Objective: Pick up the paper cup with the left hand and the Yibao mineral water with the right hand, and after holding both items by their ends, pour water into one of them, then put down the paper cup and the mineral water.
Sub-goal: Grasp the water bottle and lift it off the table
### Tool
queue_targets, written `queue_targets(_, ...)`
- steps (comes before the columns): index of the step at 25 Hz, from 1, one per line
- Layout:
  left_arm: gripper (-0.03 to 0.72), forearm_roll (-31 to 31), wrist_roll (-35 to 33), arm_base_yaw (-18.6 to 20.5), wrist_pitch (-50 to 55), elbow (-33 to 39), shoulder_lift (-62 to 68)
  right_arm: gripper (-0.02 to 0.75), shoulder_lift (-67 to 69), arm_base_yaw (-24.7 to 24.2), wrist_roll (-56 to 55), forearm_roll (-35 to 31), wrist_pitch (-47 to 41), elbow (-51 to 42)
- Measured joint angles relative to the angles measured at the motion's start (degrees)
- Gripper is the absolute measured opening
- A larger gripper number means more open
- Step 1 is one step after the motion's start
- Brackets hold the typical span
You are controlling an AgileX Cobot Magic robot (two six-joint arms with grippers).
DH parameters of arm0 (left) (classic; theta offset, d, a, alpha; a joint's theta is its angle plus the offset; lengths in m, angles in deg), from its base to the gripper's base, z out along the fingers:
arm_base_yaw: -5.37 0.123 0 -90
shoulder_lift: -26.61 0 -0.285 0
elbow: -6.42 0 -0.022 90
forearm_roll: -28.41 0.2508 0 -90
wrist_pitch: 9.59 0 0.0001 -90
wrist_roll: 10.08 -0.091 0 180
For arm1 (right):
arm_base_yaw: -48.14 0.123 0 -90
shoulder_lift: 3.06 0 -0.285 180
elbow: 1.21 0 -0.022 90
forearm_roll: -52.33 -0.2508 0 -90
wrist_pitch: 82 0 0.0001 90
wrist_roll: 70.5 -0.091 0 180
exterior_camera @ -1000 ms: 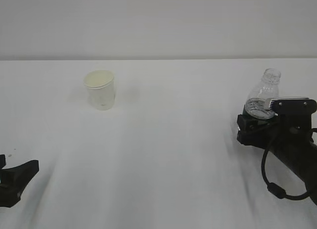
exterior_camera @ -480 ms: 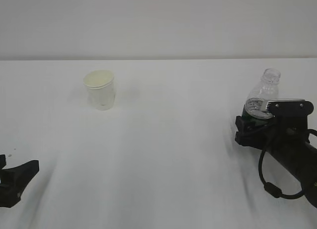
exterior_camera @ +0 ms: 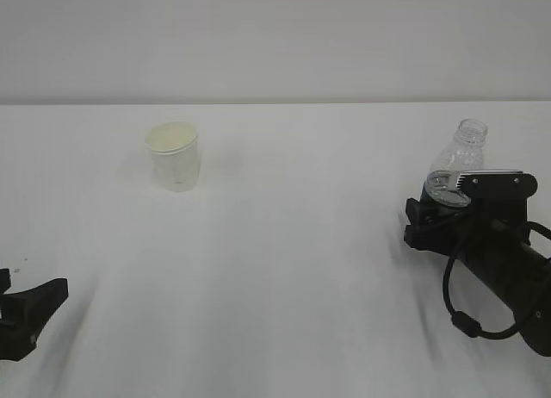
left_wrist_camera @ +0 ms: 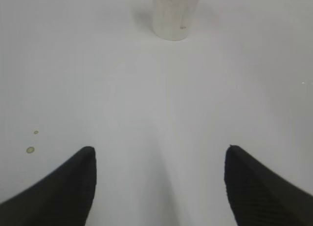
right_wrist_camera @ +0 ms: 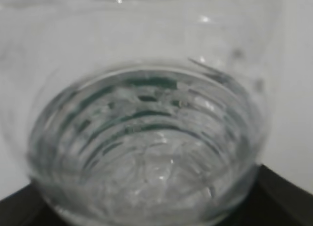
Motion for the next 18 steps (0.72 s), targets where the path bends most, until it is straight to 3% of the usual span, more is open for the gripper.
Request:
queue_targets(9, 0.589, 0.04, 0.0, 0.0, 0.0, 0.0, 0.0, 0.589, 0.0, 0.0, 0.0, -0.13, 0.0, 0.0)
queue_targets(18, 0.589, 0.04, 0.0, 0.0, 0.0, 0.0, 0.0, 0.51, 0.0, 0.0, 0.0, -0.36, 0.08, 0.0)
